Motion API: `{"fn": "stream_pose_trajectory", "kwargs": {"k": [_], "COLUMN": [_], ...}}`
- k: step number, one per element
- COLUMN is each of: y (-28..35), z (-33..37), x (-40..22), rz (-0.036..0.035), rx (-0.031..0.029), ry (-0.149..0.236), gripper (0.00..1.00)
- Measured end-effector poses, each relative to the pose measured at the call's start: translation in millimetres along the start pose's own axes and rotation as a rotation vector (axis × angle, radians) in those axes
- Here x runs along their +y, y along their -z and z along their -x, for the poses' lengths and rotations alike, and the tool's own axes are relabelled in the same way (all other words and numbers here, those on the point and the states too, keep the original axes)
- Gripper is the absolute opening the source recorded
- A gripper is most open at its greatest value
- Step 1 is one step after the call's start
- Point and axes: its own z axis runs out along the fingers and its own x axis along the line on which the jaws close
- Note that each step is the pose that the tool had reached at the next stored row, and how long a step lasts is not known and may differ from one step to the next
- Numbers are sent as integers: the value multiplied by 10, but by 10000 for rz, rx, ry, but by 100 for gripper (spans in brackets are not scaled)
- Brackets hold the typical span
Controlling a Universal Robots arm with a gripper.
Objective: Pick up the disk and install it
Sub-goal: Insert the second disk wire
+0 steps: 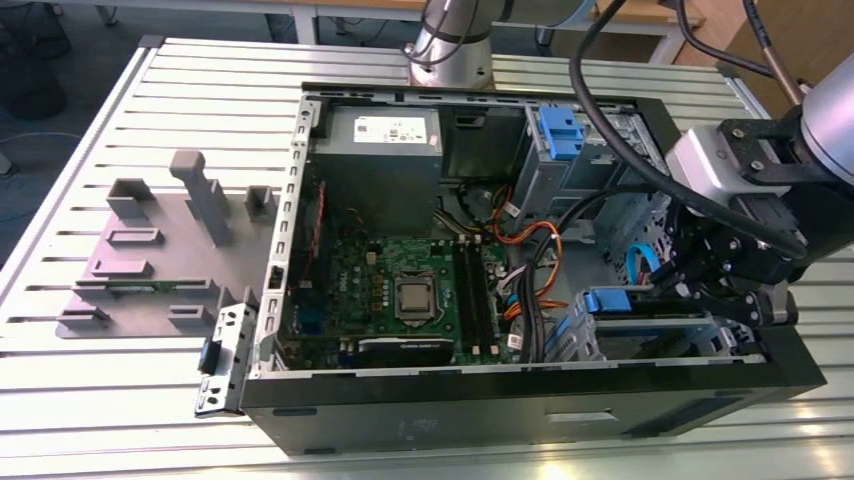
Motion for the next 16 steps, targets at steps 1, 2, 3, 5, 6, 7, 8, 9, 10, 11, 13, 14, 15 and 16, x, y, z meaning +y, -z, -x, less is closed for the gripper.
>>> {"fn": "stream_pose_trajectory", "kwargs": {"k": [1, 2, 3, 5, 6, 7, 8, 9, 10, 11, 13, 14, 15, 16], "y": [-4, -8, -11, -17, -20, -23, -26, -28, -30, -33, -39, -42, -45, -48], "z": [-1, -1, -2, -2, -2, -3, -3, -4, -4, -4, -5, -5, -6, -6], "x": [2, 3, 3, 3, 3, 3, 3, 3, 3, 3, 3, 3, 3, 3], "rz": [0, -1, -1, -1, -1, -1, -1, -1, -1, 0, 1, 1, 2, 3], "rx": [-10, -18, -26, -40, -42, -42, -42, -42, -41, -42, -42, -43, -42, -42], "ry": [1, 1, 2, 2, 2, 2, 2, 2, 2, 2, 1, 1, 1, 0], "gripper": [16, 16, 16, 16, 16, 16, 16, 16, 16, 16, 16, 16, 16, 16]}}
